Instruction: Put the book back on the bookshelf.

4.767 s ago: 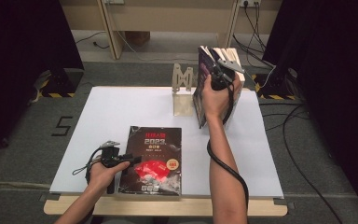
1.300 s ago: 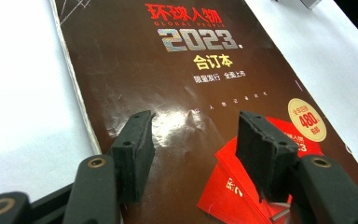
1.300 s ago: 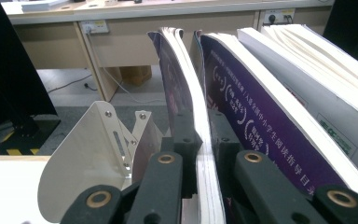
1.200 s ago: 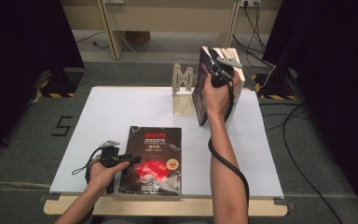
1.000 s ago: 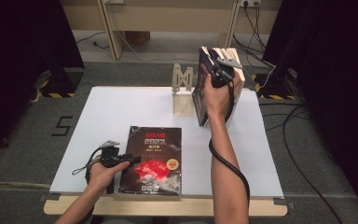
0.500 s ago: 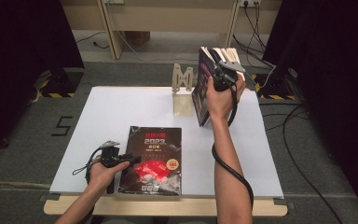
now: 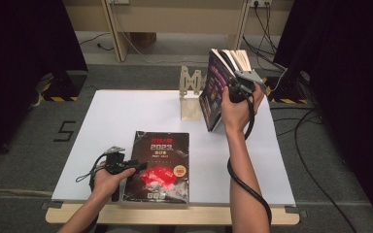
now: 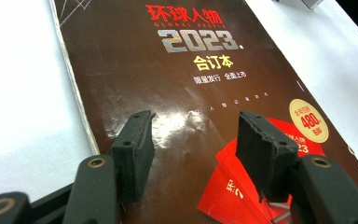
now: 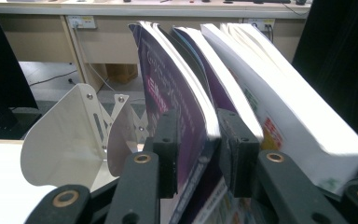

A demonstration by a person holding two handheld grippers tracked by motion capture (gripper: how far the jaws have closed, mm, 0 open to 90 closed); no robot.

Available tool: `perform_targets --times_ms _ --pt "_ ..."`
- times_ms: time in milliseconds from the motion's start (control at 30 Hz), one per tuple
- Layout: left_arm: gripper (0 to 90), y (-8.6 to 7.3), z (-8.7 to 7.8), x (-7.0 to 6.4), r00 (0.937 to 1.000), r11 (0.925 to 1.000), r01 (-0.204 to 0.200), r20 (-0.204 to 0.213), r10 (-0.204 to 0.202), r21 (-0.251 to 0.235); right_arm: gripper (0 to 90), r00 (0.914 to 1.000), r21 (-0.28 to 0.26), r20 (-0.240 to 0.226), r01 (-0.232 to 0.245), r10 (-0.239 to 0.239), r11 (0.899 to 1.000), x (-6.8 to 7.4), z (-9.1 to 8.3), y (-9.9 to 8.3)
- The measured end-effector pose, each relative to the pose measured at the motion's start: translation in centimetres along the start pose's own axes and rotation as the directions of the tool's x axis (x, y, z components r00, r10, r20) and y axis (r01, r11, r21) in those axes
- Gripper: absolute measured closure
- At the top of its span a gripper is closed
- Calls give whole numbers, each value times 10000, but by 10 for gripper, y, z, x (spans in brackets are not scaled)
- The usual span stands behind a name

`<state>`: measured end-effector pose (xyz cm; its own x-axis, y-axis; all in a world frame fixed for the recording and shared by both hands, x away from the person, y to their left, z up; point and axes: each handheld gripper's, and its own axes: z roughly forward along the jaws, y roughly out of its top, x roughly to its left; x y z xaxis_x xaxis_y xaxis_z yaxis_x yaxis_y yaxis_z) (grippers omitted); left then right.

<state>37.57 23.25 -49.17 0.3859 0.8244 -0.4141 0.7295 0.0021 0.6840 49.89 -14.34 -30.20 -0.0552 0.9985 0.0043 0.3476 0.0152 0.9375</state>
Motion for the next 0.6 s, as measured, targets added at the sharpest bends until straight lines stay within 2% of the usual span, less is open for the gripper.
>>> perform_targets --times_ms 300,600 --pt "453 0 0 0 10000 10000 18 -9 -18 -13 706 10000 47 49 -28 27 10000 -9 -12 -6" --pt "453 0 0 -1 10000 10000 1 -44 -1 -14 699 9999 132 6 -167 167 9998 -11 -20 -16"
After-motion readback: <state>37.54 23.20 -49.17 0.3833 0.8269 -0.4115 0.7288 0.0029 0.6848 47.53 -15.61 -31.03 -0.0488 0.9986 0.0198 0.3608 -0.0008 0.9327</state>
